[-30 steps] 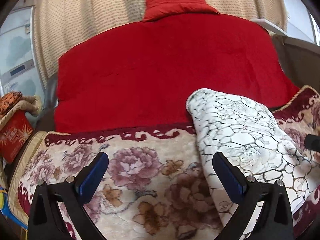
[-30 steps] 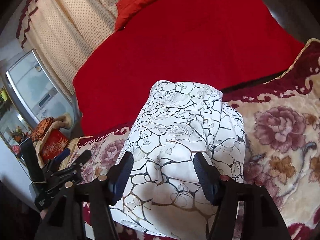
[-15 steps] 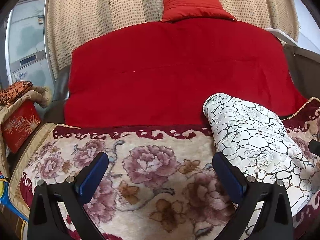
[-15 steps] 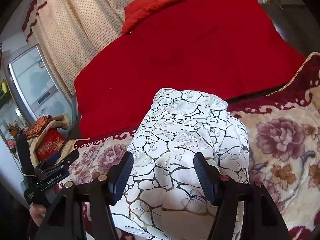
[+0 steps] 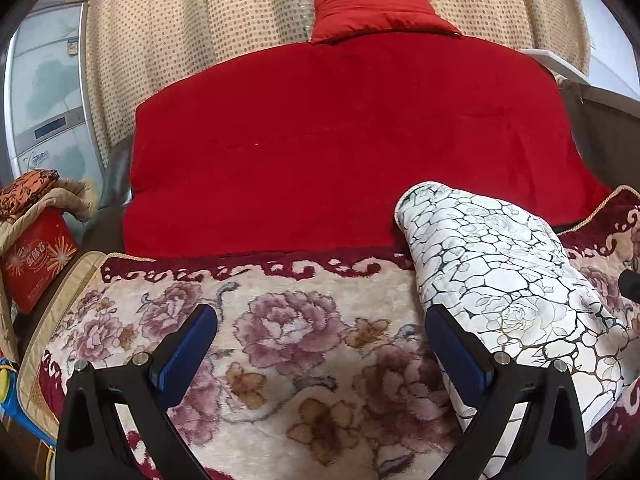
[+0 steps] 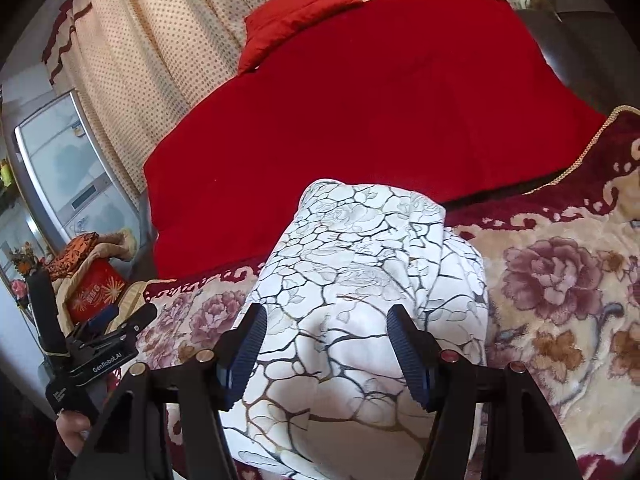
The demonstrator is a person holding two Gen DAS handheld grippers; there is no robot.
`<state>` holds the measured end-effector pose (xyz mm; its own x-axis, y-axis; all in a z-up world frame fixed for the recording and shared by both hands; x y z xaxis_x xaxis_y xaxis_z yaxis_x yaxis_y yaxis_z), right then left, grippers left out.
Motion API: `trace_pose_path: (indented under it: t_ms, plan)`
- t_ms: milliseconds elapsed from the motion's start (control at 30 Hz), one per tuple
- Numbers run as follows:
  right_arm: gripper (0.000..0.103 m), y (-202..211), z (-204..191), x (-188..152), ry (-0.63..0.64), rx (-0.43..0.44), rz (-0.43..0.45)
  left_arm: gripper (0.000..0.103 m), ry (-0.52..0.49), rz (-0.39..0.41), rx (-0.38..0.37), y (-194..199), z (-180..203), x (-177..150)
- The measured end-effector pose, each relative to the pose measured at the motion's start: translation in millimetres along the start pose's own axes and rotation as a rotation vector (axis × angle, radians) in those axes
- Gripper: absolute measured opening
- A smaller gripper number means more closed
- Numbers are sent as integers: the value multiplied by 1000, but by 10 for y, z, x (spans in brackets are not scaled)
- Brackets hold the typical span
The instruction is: Fold large clothes
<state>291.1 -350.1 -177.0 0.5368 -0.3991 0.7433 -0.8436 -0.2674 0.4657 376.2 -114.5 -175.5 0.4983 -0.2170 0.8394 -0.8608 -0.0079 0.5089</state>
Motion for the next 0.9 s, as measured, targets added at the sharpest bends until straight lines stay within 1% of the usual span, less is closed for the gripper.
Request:
trace_pose_path:
  t_ms: [133,233,267,333,367,400,433,467,567,700,800,900]
  plan:
    - [66,47,81,2,-8,-5,3,103,-26,-11,-33,-5,165,-13]
    - [66,8,102,-48,-21,39,-40,103,-81,-60,-88,-68,388,-96]
    - [66,-27,112,-72,-26,42,-60,103,-112,-89,-106,-109,493,-154]
    - [66,-189,190,-217,-50,39,-161,103,-161,-136,-130,-178,646,-262]
    - [65,-249,220,-278,-61,37,-198,103,-208,-177,-140,-236,757,-359]
    - [65,-347,278,-383,-75,27,-261,103,-225,-179,-132,-251,798,-394]
    - [65,-414,332,-459,-83,12,-301,103,-234,-167,-122,-250,812,-396]
    - [65,-430,352,-481,-90,10,-310,103,-232,-160,-125,-236,812,-378]
    - [65,-383,347,-425,-94,24,-298,103,-183,-164,-149,-221,767,-325]
    - [66,-245,399,-169,-148,48,-201,103,-162,-146,-153,-224,743,-254]
    - [66,-258,461,65,-156,20,-149,103,-146,-138,-141,-262,727,-194]
    - [66,-436,551,237,-170,-4,-157,103,-125,-168,-160,-345,746,-201]
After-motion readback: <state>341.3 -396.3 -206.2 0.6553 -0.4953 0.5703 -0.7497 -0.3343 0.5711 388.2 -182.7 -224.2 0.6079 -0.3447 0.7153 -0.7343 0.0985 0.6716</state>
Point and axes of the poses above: each gripper's, at about its wrist camera, not at the fingertips, and y roughly against the way its jaws point, z to its right, x to its top, the point moved 8 cm from there along -y, roughly the way its jaws point, and after that the axes turned 6 degrees about x, right-handed, at the moved point
